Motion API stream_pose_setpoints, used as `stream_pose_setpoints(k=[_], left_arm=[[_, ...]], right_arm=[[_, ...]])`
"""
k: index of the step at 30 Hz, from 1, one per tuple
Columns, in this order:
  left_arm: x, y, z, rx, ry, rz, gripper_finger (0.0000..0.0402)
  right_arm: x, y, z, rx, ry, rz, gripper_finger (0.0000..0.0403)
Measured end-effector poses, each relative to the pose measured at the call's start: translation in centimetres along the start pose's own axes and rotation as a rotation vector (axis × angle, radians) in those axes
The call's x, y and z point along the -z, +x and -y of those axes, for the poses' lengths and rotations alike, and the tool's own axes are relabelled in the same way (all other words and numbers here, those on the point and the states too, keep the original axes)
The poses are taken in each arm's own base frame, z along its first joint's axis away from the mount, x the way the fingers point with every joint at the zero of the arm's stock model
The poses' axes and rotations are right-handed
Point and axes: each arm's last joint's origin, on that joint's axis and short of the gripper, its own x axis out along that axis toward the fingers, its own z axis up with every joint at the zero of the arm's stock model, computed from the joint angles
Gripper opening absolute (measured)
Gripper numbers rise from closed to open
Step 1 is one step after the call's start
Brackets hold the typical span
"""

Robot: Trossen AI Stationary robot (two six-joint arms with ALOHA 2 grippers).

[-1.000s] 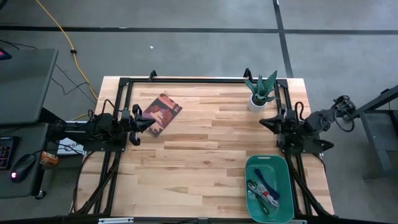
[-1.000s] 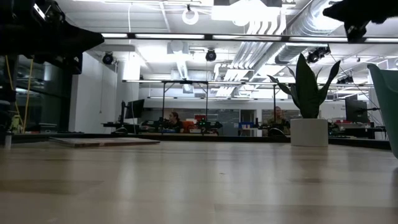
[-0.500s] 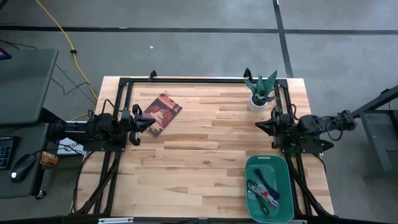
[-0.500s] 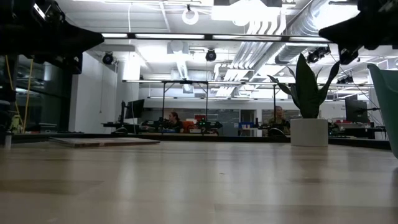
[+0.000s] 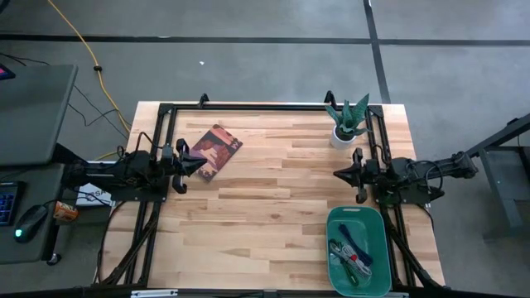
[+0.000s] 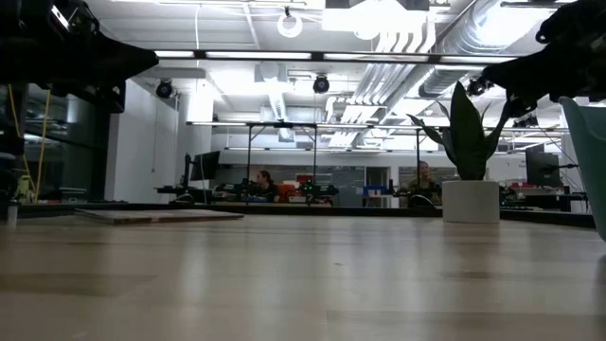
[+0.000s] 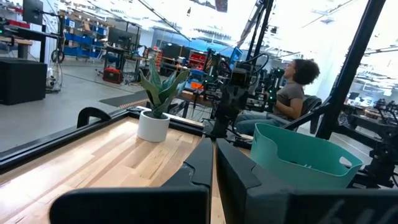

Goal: Pick and place USB-C Cables
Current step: Return to Home Position

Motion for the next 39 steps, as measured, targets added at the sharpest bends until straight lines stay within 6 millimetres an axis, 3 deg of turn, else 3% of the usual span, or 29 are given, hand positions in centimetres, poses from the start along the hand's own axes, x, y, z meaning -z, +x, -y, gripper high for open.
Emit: stream_pose_setpoints(k=[39], left_arm=[[0.00, 0.00, -0.01, -0.002, 0.000, 0.000, 0.0000]], right_arm=[[0.03, 0.00, 0.00, 0.000, -0.034, -0.003, 0.0000]])
